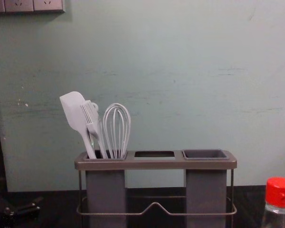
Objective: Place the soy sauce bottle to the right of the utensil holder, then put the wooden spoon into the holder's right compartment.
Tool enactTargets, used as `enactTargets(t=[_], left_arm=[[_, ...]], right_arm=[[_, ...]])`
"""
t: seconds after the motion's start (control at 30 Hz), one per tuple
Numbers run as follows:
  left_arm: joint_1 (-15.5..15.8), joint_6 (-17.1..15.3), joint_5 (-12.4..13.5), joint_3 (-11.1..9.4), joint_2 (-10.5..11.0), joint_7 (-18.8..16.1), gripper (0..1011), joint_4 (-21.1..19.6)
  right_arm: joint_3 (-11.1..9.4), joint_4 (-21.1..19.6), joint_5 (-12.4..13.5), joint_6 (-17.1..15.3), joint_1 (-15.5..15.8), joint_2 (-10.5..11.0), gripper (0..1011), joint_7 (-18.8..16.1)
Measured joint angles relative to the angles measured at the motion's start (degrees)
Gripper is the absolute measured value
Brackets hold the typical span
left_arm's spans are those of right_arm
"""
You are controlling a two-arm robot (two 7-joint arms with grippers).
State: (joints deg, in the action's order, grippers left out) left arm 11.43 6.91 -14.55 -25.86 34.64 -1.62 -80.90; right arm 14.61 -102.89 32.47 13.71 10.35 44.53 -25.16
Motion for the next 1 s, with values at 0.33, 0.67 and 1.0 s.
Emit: enactTargets(t=[0.33,0.67,1.0], left_arm=[[0.00,0.00,0.00,0.00,0.00,0.00,1005,0.00],[0.00,0.00,0.00,0.00,0.00,0.00,1005,0.00],[0.00,0.00,0.00,0.00,0.00,0.00,1005,0.00]], right_arm=[[1.79,2.53,-3.08,-1.55,-4.37,-4.56,1003,0.20],[1.76,3.76,-4.65,-2.05,-5.33,-7.30,1003,0.23],[0.99,4.50,-5.43,-2.31,-5.40,-9.09,954,-0.48]])
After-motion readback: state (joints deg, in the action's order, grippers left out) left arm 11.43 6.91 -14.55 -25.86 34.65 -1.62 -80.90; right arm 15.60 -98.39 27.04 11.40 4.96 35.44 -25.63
